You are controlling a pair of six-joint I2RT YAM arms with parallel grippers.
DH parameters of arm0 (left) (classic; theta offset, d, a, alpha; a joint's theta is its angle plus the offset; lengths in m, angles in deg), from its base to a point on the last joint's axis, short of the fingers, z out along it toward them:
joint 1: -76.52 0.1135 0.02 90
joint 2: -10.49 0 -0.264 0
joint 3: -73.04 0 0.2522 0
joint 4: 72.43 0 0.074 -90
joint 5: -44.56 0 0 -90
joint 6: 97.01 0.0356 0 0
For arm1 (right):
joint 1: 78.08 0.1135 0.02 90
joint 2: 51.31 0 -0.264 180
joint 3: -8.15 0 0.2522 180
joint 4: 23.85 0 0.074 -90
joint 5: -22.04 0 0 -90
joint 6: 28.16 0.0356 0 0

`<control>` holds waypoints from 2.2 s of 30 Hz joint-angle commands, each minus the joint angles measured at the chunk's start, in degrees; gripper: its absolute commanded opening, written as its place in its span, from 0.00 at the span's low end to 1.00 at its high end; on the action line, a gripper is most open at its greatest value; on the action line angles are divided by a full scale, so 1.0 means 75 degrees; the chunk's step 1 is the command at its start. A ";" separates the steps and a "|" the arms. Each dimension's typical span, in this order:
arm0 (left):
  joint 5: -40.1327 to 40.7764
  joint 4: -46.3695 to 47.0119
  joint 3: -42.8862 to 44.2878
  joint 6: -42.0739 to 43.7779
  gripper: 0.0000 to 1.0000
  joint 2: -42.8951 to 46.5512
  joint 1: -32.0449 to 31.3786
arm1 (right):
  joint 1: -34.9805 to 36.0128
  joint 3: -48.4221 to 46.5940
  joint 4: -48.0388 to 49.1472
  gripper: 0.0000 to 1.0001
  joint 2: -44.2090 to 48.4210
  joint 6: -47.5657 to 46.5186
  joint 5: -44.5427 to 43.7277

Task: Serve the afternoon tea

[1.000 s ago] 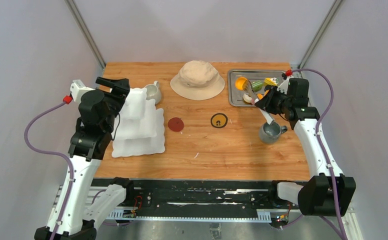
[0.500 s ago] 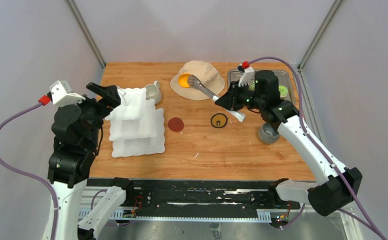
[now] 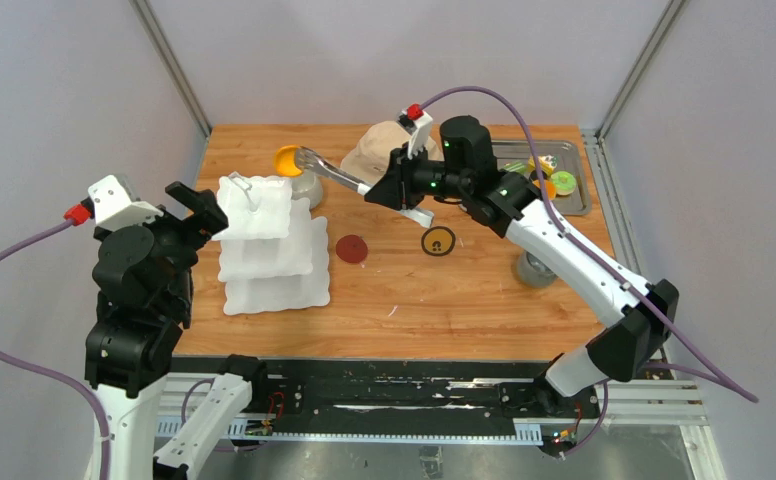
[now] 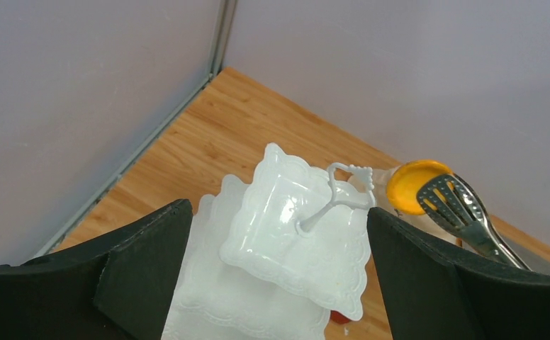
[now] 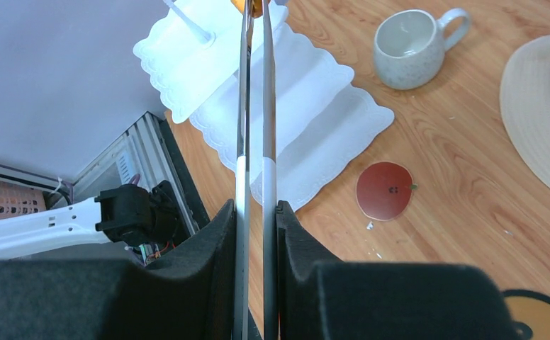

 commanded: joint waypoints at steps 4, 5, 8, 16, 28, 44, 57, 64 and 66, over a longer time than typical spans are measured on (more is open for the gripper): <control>0.0584 0.0234 0.0067 0.0002 0.98 0.0533 -0.0048 | 0.0474 -0.1100 0.0157 0.00 -0.0924 -0.0136 0.0197; 0.0623 0.0240 0.0066 0.0002 0.98 0.0576 -0.0048 | 0.0516 -0.1176 0.0123 0.01 -0.1018 -0.0144 0.0225; 0.0667 0.0267 0.0044 0.0023 0.98 0.0646 -0.0047 | 0.0621 -0.1329 0.0058 0.01 -0.1213 -0.0190 0.0362; 0.0612 0.0300 -0.0095 -0.0084 0.98 0.0617 -0.0048 | 0.0820 -0.1674 -0.0258 0.01 -0.1525 -0.0345 0.0622; 0.0528 0.0356 -0.0166 -0.0249 0.98 0.0582 -0.0047 | 0.0998 -0.2252 -0.0760 0.01 -0.2024 -0.0388 0.0792; 0.0407 0.0374 -0.0233 -0.0385 0.98 0.0582 -0.0048 | 0.0990 -0.2311 -0.0939 0.27 -0.2059 -0.0427 0.0479; 0.0300 0.0392 -0.0299 -0.0489 0.98 0.0570 -0.0048 | 0.0998 -0.1993 -0.0933 0.39 -0.1593 -0.0580 -0.0109; 0.0276 0.0402 -0.0336 -0.0525 0.98 0.0559 -0.0048 | 0.0983 -0.1618 -0.0918 0.39 -0.0943 -0.0767 -0.0710; 0.0253 0.0423 -0.0350 -0.0537 0.98 0.0541 -0.0045 | 0.0968 -0.1486 -0.0903 0.39 -0.0724 -0.0806 -0.0906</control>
